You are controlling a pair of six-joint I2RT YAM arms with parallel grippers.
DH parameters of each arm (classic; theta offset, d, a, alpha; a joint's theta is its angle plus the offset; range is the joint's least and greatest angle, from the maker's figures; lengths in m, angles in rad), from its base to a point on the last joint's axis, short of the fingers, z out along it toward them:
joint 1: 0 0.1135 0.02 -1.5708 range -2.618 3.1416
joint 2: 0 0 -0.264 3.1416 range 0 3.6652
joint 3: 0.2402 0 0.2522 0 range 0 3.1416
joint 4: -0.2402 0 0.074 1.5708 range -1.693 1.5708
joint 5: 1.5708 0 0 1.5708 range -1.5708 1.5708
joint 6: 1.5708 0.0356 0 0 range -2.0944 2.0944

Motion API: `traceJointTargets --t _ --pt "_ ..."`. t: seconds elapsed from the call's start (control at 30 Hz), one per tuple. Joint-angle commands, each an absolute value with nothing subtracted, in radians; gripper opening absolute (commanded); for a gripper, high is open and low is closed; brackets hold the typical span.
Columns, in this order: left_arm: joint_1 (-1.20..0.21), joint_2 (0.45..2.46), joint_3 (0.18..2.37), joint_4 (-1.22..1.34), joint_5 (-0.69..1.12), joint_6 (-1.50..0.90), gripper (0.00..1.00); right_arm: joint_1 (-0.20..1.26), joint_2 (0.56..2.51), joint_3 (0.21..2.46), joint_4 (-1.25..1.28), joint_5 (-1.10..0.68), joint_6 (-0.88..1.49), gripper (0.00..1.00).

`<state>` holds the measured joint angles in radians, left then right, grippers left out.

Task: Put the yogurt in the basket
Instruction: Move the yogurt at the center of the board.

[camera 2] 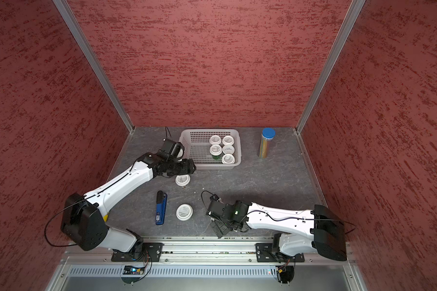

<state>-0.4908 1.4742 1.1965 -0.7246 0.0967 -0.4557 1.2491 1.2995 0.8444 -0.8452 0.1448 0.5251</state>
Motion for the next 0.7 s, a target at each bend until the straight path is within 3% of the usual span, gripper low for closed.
traceJointTargets --t 0.0,0.37,0.67 --pt "-0.486 1.488 1.198 -0.717 0.102 -0.451 0.82 1.281 1.288 0.832 -0.853 0.183 0.584 0.98" --pt "-0.486 1.476 1.194 -0.721 0.098 -0.453 0.83 1.283 1.373 0.828 -0.768 0.248 0.583 0.98" --pt "-0.483 1.464 1.190 -0.725 0.094 -0.454 0.84 1.161 1.429 0.848 -0.635 0.285 0.506 0.99"
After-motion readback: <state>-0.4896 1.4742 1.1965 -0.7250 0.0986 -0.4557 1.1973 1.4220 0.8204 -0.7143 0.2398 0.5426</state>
